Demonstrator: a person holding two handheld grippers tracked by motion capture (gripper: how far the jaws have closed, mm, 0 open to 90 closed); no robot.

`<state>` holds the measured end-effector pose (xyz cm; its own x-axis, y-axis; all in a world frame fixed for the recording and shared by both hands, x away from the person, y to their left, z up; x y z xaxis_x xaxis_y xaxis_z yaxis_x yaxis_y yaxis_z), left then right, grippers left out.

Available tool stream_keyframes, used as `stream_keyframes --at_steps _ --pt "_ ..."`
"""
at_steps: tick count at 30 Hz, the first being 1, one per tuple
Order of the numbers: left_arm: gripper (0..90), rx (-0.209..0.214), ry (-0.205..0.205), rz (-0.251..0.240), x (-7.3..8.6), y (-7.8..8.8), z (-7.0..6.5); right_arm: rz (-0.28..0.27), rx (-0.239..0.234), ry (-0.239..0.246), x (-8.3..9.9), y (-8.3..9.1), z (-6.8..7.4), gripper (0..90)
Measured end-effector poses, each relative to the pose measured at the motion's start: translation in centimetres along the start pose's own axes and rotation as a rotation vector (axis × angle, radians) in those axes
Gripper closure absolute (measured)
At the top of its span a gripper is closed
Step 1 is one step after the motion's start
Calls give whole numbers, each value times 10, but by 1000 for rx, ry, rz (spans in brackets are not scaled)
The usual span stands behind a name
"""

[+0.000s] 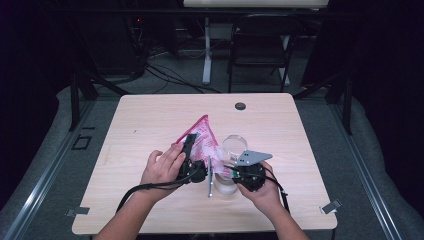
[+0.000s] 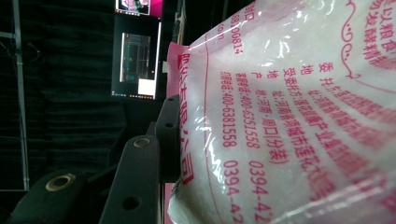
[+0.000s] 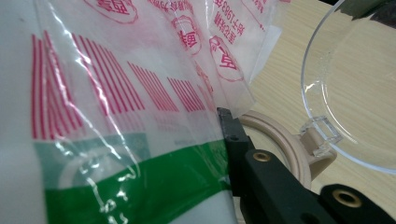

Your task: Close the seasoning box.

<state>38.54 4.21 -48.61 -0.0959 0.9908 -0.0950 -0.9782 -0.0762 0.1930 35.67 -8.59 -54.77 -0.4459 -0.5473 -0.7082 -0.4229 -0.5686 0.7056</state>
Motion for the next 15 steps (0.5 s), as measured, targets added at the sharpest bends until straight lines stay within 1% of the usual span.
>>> stream_keyframes --at_steps 5,15 --pt "628 -6 -6 -2 -1 0 1 1 -1 -1 0 0 0 900" --pt "628 -6 1 -9 -2 1 0 0 -1 -4 1 0 -1 900"
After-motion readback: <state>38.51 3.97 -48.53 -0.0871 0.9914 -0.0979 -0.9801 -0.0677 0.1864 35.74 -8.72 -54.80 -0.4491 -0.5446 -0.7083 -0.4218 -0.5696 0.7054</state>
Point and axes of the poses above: each handheld gripper's, and its own axes: y roughly backward along the jaws, x roughly out of its underside, z roughly to its left, the point moved 9 cm from there along -y, roughly forward along the jaws, and after that the axes turned 11 degrees about z, right-handed, at the moved point
